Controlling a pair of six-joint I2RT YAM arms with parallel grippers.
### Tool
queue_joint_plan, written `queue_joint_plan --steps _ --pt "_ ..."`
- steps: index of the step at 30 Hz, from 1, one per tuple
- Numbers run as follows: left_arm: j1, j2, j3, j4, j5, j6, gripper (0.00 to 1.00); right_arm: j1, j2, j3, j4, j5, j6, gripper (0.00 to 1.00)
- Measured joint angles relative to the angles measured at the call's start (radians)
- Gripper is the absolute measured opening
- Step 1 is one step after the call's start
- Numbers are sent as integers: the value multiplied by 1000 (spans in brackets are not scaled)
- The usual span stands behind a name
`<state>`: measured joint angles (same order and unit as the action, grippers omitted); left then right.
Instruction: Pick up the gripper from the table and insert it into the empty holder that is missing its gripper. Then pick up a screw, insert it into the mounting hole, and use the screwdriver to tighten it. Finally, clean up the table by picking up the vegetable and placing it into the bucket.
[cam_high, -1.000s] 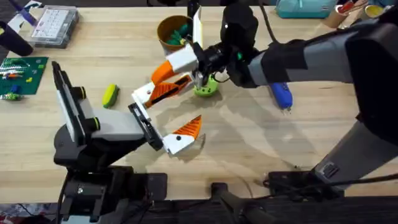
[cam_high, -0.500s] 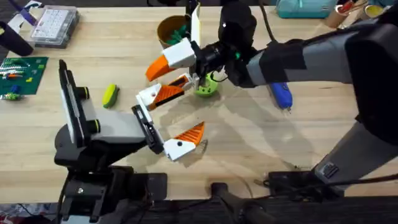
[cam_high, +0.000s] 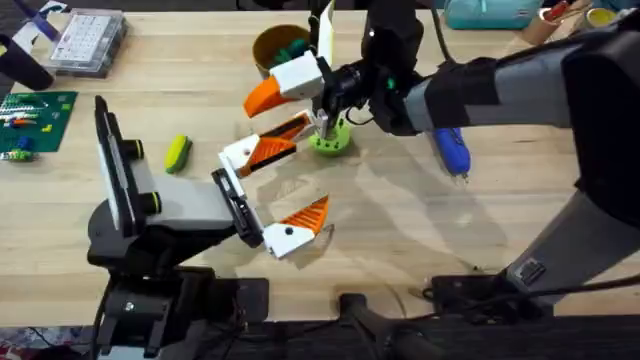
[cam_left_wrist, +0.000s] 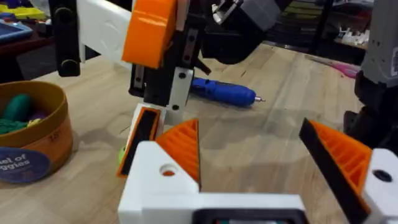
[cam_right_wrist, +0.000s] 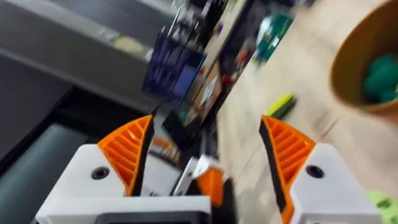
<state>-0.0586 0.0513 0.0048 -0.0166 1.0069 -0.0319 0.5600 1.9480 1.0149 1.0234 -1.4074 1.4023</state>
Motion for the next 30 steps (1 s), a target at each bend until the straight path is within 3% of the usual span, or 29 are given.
queue_joint_plan --steps 10,21,25,30 --pt "0 0 0 0 0 0 986 -47 0 0 25 -25 7 997" --pt "0 0 0 0 0 0 987 -243 -120 -4 42 -34 28 997" --pt "0 0 0 0 0 0 986 -326 -142 -5 54 37 -26 997" --pt "0 0 0 0 0 0 986 -357 -141 -6 42 169 -143 997"
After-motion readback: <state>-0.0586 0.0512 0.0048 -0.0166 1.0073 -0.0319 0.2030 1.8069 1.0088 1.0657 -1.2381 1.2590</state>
